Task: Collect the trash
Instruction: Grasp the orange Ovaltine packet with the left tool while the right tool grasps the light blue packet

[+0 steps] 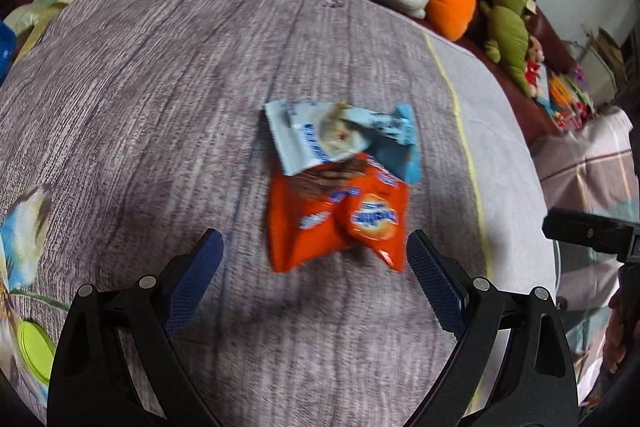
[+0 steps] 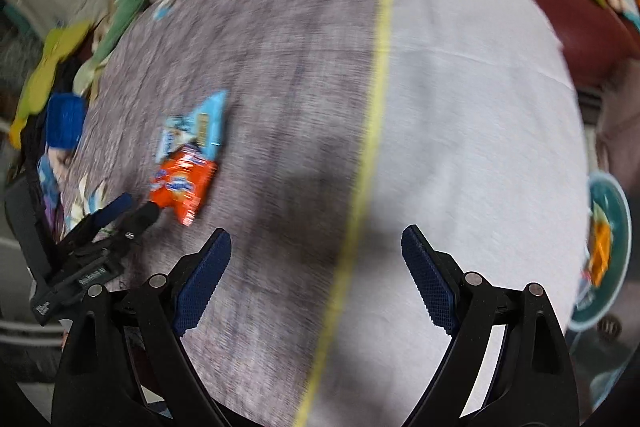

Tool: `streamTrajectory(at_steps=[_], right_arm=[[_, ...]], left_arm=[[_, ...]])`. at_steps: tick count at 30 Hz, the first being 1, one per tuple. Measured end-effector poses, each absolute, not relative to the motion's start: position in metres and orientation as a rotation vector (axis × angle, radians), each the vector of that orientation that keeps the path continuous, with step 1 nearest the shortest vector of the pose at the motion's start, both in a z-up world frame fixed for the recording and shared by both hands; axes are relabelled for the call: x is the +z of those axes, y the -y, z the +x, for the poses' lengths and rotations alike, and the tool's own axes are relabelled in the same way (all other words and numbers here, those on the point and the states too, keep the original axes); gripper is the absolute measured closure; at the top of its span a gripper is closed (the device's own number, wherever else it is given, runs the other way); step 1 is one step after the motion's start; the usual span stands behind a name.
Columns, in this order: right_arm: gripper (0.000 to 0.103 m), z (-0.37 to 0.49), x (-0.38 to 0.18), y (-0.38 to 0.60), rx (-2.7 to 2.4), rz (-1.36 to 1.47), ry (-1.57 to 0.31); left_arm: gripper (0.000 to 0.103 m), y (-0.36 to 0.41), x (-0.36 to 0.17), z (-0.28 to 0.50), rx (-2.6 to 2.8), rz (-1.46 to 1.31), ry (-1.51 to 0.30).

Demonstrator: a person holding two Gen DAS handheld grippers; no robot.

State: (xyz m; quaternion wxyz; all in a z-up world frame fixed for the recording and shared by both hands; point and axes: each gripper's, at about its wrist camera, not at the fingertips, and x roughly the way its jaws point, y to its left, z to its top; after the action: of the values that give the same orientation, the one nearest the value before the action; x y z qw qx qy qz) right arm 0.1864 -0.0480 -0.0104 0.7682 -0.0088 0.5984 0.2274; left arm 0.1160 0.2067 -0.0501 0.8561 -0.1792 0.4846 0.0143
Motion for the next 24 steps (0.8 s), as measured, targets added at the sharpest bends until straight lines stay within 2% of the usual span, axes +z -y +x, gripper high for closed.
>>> streamTrajectory(at_steps=[8, 20, 22, 24], right_arm=[[0.02, 0.217, -0.021, -0.029, 0.622, -0.052, -1.311], [0.02, 0.254, -0.053, -0.076, 0.728, 0.013, -1.371], [0.025, 0.256, -0.06, -0.079, 0.744, 0.014, -1.376], [0.05, 0.258, -0.068, -0.081, 0.766, 0.034, -1.393]], left_arm=[[0.01, -0.222, -0.06, 0.123, -0.004, -0.386, -1.017], [0.01, -0.217, -0.074, 0.143, -0.093, -0.368, -1.041], [0.01, -0.218, -0.078, 0.147, -0.093, -0.373, -1.038], [0.01, -0.218, -0.078, 0.149, -0.093, -0.371, -1.029]])
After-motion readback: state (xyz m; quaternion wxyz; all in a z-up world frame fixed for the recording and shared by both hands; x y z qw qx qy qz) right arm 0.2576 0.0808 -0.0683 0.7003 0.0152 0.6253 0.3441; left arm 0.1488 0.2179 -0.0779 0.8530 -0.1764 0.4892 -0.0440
